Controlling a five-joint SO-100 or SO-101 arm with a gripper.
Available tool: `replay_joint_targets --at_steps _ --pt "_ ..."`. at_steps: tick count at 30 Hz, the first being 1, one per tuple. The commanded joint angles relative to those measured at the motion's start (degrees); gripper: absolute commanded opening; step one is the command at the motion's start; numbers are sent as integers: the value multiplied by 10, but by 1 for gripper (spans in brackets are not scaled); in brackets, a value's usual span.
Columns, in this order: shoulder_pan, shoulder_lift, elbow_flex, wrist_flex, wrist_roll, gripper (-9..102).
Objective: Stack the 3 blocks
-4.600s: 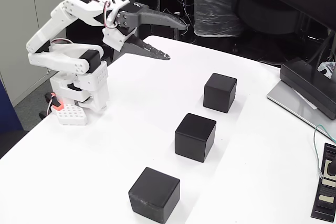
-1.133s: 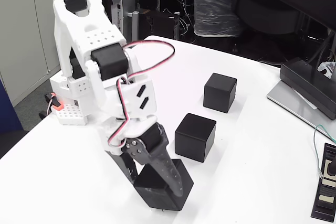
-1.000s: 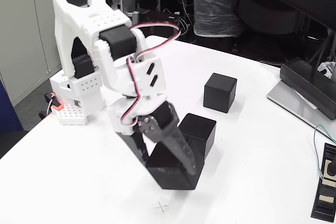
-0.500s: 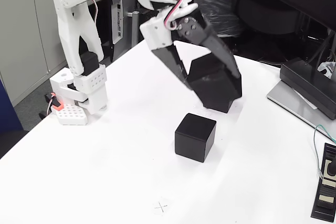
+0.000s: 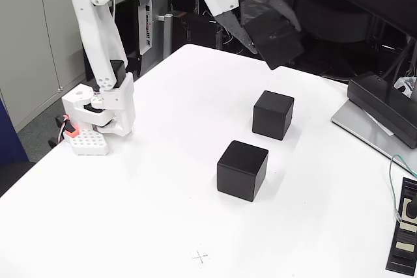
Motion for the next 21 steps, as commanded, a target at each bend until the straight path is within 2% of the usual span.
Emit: replay_joint_targets --at_steps 1,13,21 --pt "-39 -18 -25 1 18 -1" --pt "-55 -144 -25 -2 59 -1" --pt "-60 -163 -25 -2 59 -1"
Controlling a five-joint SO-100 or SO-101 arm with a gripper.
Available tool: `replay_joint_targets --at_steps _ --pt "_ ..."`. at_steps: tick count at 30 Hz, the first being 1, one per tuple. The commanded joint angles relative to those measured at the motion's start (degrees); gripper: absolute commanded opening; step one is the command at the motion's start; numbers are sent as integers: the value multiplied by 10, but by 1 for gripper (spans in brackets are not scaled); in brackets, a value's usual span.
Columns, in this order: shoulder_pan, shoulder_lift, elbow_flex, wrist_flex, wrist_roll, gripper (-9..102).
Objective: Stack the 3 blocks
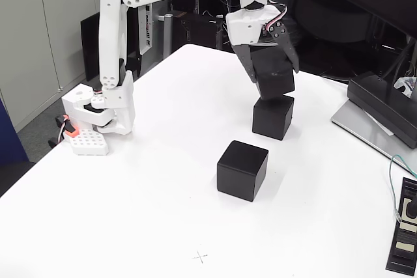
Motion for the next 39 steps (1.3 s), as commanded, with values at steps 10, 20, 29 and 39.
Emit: replay_joint_targets --at_steps 10,20,29,39 --pt "-4 -10 -25 -3 5 -1" --pt "-4 -48 -33 -3 5 8" --pt "0 -48 -26 -27 5 20" --pt "-4 -49 -25 -30 4 34"
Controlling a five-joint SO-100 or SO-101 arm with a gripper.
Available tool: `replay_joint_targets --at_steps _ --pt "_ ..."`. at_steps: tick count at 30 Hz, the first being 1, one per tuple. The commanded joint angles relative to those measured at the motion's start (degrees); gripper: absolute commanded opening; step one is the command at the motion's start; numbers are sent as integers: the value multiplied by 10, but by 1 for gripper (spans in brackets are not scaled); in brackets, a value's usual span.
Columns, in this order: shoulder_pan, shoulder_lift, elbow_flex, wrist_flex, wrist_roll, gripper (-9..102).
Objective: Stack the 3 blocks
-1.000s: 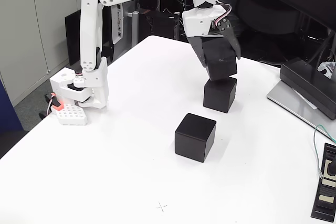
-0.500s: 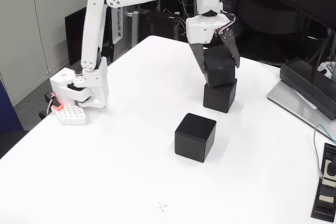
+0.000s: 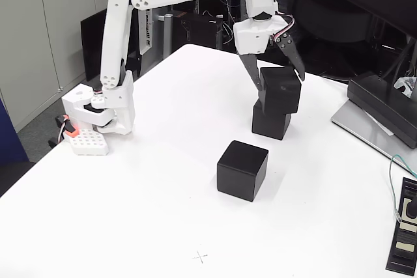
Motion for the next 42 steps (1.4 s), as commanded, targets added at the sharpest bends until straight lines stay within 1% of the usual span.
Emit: replay_joint_targets --at_steps 1,17,21,35,38,42 --pt "-2 4 -14 -4 4 34" --pt "4 11 -16 4 4 34" --pt "4 13 -23 26 -1 34" --pt "5 160 -15 27 -4 34" --pt "29 202 -14 27 -11 34" --pt "99 243 -13 27 -54 34"
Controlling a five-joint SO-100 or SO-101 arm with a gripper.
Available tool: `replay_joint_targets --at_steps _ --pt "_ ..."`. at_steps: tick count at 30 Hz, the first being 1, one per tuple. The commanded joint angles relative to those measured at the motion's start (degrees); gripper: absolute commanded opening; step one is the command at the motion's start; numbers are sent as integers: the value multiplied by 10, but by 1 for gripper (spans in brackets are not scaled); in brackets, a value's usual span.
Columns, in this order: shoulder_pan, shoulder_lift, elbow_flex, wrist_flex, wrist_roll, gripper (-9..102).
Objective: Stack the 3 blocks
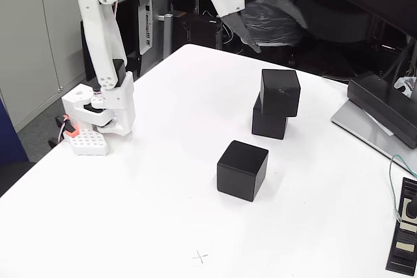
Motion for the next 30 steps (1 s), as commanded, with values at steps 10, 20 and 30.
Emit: replay_joint_targets --at_steps 10,20,30 --pt "250 40 116 -1 -132 34" --pt "272 39 279 -90 -149 34" --pt "271 39 398 -198 -144 34"
